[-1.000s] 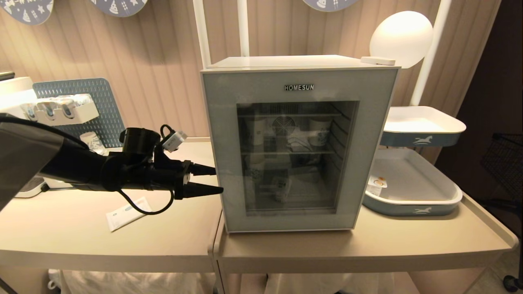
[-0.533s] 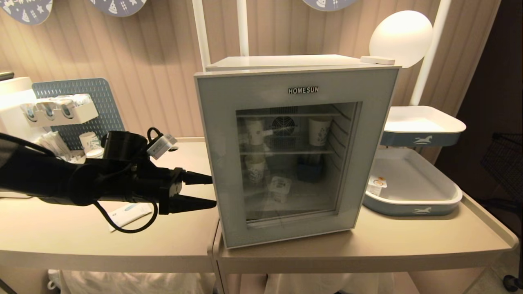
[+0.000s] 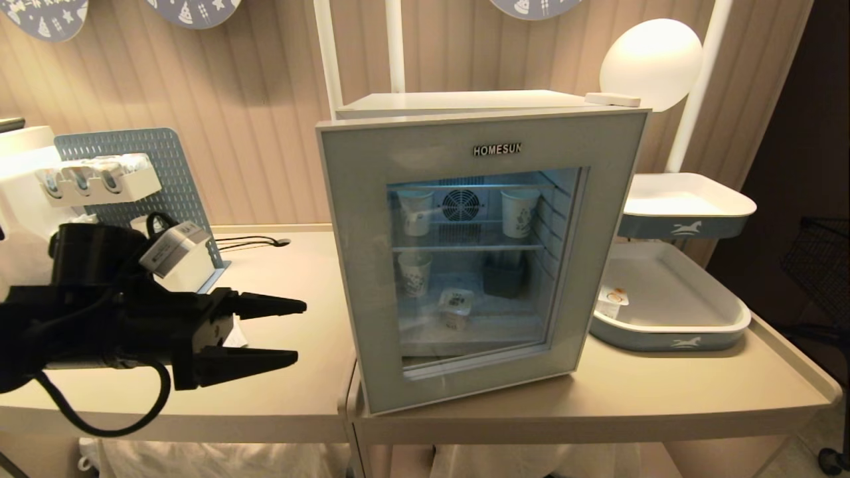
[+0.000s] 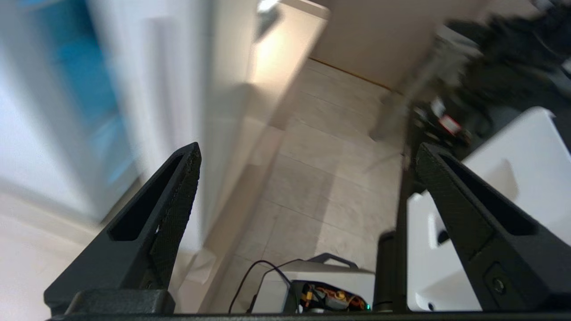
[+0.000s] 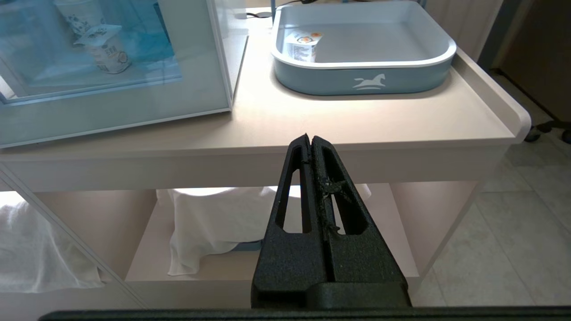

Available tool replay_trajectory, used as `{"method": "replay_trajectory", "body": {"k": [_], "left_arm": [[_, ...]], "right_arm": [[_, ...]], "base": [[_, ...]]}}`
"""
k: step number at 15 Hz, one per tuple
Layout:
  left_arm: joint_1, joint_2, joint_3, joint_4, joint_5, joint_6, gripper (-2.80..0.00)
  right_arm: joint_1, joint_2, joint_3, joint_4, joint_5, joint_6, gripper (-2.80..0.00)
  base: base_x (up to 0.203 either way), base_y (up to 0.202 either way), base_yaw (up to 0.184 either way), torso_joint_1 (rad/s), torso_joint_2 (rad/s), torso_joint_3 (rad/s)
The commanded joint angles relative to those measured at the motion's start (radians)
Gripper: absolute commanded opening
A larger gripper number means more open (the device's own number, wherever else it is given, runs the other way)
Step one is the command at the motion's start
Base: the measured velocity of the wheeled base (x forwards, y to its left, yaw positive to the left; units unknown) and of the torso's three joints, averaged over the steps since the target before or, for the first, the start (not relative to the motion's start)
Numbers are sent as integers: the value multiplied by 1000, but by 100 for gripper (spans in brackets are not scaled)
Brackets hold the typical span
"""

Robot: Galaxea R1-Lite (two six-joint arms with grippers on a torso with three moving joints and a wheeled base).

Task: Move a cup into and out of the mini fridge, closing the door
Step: Open the freezer door

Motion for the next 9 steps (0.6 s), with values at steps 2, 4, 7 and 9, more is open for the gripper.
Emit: {"method": "replay_trajectory", "body": {"k": [2,4,7,9], "left_arm": [[75,71,-84,-6,31,-101,-280],[88,164,-169,-8,111,-159,-280],[37,246,-250,-9,212,-191,-280],[-14,271,-283,-9,271,-207,-280]], "right_arm": [[0,2,0,1,0,-1,-280],[0,2,0,1,0,-1,-280],[1,2,0,1,0,-1,-280],[0,2,0,1,0,-1,-280]], "base": [[0,0,0,0,0,0],[0,0,0,0,0,0],[0,0,0,0,0,0],[0,0,0,0,0,0]]}}
